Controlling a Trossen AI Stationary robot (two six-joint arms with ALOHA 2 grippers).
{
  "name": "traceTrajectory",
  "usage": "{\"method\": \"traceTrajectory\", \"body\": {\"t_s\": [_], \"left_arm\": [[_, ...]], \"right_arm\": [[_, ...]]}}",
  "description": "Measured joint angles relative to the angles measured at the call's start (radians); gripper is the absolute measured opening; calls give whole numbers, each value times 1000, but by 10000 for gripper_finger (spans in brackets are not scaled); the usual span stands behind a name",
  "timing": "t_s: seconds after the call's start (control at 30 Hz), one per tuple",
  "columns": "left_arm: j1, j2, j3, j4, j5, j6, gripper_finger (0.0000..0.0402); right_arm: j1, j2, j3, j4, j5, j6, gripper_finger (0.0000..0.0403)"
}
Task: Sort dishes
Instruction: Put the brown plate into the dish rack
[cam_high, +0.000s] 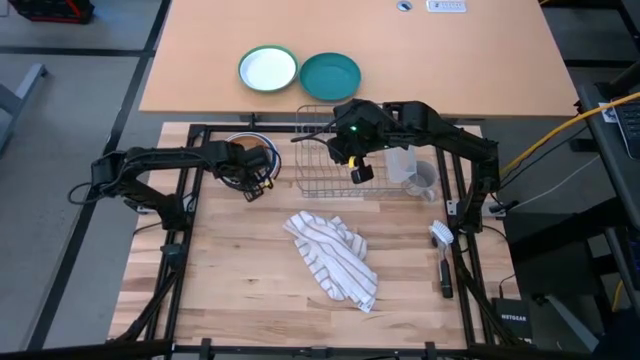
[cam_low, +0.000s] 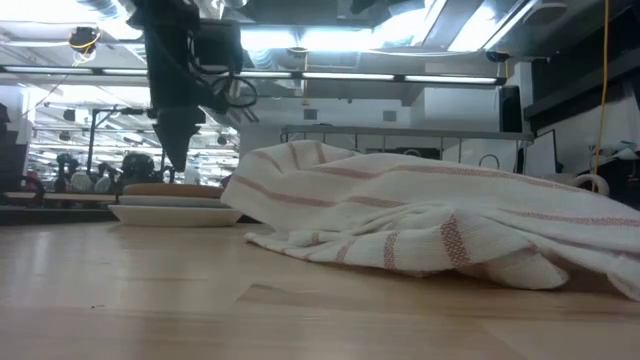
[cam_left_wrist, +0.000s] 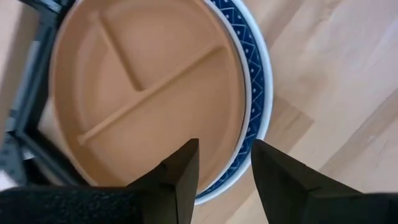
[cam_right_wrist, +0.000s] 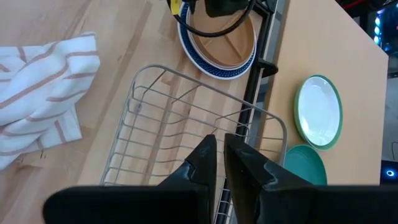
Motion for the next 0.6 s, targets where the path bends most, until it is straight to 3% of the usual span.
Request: {"method": "traceTrajectory", "body": {"t_s": [0.33,0.6], "left_arm": [[36,0,-104,177,34,78,133],[76,2,-153,199,34,78,130]], "right_arm": [[0,0,0,2,1,0,37],[0,0,0,5,1,0,37]]}}
